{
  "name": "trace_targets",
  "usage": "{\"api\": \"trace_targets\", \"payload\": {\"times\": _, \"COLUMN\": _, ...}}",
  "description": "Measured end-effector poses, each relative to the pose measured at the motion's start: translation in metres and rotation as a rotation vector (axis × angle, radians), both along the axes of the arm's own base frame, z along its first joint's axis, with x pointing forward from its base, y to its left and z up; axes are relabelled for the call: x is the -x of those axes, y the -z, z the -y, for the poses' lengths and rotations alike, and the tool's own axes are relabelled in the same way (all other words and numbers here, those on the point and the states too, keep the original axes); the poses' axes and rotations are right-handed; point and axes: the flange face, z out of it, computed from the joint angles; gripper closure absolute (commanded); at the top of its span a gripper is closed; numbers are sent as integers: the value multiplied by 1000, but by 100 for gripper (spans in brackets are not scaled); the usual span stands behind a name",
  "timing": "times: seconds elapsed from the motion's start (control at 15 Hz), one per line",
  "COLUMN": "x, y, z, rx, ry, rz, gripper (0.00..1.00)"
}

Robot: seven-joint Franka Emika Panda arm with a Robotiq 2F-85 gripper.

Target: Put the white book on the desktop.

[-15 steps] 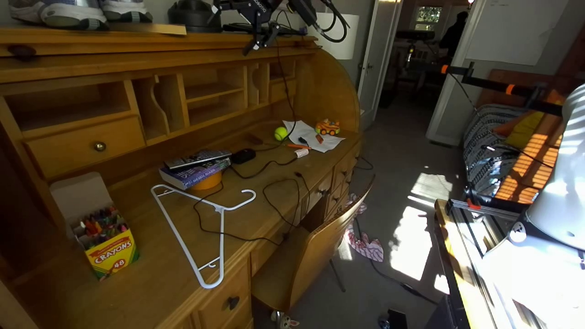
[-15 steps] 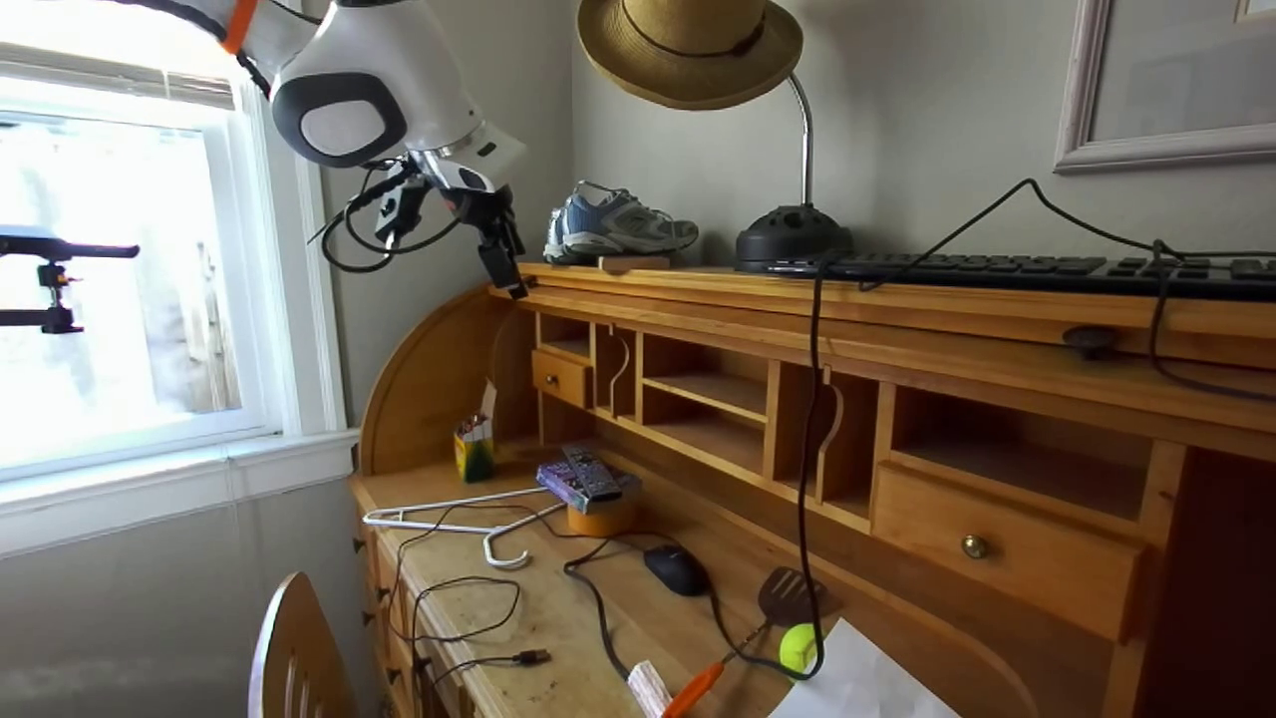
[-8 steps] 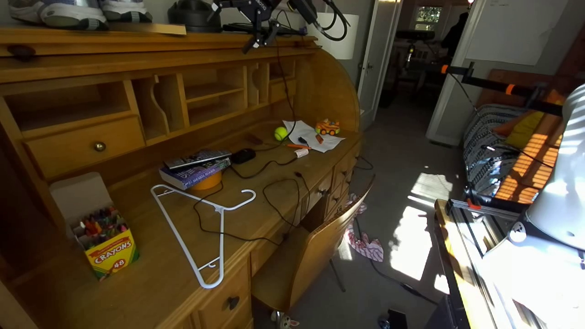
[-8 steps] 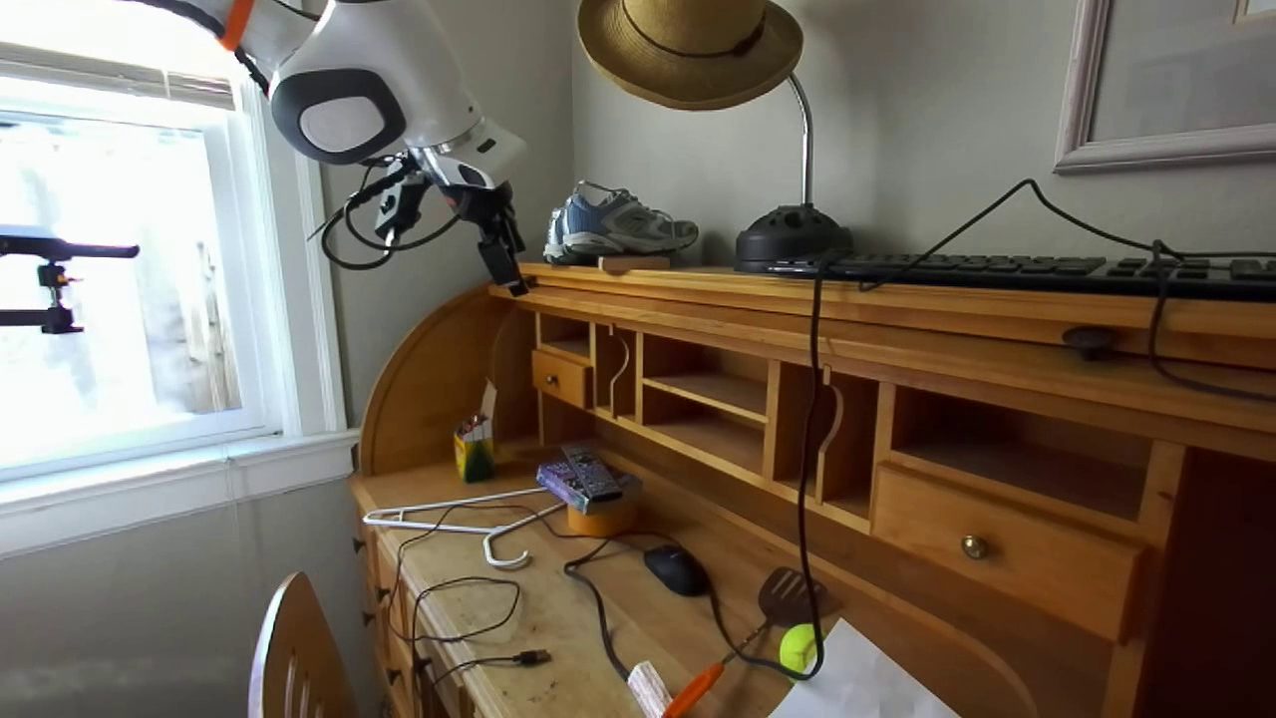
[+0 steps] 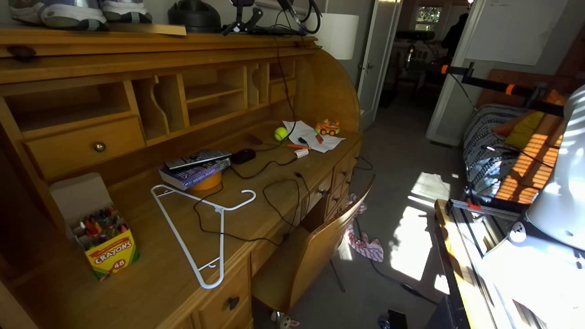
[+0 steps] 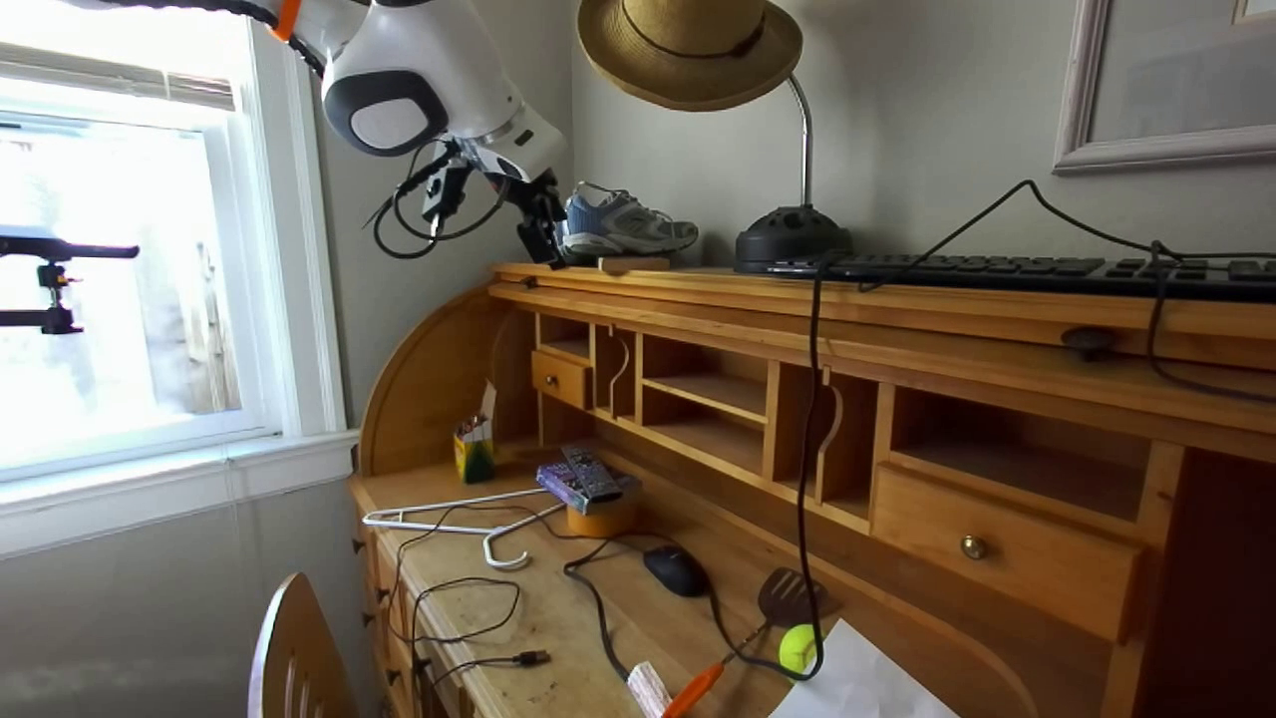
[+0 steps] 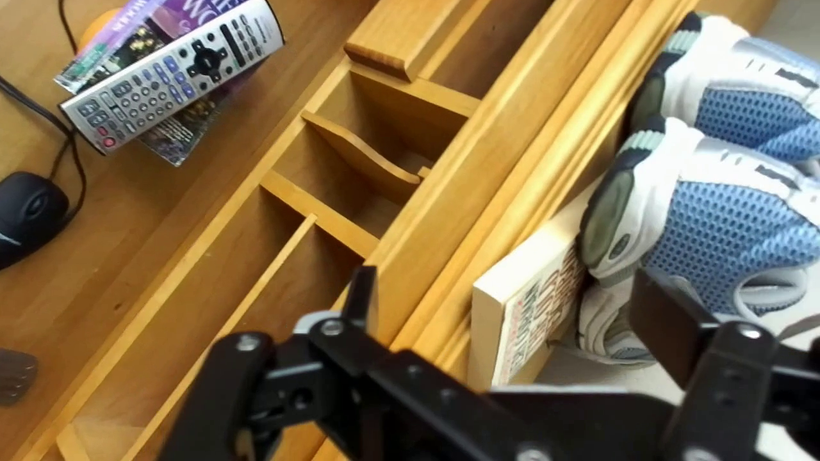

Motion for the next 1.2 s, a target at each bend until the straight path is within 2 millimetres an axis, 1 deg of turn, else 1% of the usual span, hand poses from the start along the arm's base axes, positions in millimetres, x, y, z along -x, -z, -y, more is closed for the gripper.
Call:
{"api": "trace_targets", "payload": {"times": 0.27, "x": -27, "y": 9, "z": 8, "rx": -81, "ry": 34, "rz": 31, "gripper": 0}}
{"api": "trace_targets", "payload": {"times": 0.6, "x": -56, "y": 22, "z": 8, "rx": -160, "ry": 57, "rz": 68, "gripper": 0}}
{"api": "trace_targets", "payload": {"times": 0.93, "x": -71, "y": 29, "z": 20, "rx": -196, "ry": 81, "rz": 96, "gripper": 0}}
{"api": "trace_targets", "payload": {"times": 1.0, "x": -73, "y": 30, "z": 23, "rx": -201, "ry": 84, "rz": 101, "gripper": 3}}
{"api": "trace_targets", "payload": {"times": 1.07, "x": -75, "y": 32, "z": 25, "rx": -207, "ry": 87, "rz": 105, "gripper": 8}}
{"api": "trace_targets", "payload": {"times": 1.2, "x": -79, "y": 34, "z": 28, "rx": -219, "ry": 93, "rz": 113, "gripper": 6}}
